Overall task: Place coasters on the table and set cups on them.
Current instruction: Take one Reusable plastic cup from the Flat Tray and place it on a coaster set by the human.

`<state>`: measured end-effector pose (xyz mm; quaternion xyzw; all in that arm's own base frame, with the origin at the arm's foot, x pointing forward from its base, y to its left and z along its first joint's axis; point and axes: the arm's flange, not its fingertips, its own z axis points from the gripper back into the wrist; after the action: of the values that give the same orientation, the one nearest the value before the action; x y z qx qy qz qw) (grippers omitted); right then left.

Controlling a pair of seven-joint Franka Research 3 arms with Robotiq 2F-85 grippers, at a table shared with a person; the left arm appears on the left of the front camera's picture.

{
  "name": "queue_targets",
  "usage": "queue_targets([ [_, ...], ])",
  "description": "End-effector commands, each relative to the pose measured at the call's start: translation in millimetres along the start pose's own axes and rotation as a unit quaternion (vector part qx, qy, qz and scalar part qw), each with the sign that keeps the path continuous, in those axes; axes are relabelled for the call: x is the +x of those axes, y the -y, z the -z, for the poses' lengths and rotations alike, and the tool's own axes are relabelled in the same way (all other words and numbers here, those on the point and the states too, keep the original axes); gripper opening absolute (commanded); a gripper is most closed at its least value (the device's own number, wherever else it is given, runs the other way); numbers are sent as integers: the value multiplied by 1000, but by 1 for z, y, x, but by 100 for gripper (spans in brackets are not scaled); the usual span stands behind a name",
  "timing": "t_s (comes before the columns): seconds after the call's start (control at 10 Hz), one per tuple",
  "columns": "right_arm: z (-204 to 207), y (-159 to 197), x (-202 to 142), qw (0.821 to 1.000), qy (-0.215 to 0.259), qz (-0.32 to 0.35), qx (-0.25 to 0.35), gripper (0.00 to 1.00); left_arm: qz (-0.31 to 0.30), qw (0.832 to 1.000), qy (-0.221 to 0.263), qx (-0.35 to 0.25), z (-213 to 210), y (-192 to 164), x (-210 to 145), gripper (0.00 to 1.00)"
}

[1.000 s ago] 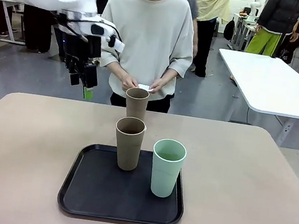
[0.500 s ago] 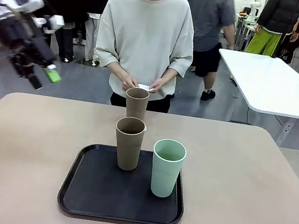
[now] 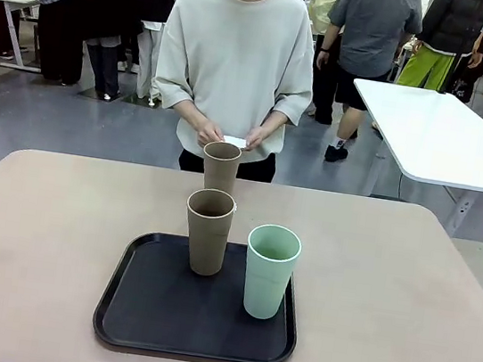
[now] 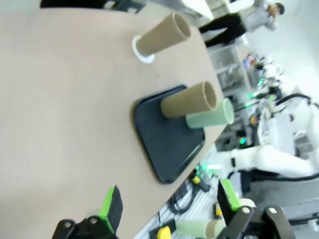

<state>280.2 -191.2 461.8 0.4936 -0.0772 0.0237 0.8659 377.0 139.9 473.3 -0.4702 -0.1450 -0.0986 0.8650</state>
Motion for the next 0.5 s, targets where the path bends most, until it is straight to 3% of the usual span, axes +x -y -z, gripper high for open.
queue_targets([
  [0.0,0,0,0,1000,0,-1,1,100,10,998,32,-45,-17,-9,-14,100],
  [0.2,0,0,0,1000,0,-1,1,100,-10,998,-27,-59,-28,-19,-13,100],
  [0.4,0,0,0,1000,0,-1,1,100,-44,996,-49,-63,-24,-23,-1,100],
])
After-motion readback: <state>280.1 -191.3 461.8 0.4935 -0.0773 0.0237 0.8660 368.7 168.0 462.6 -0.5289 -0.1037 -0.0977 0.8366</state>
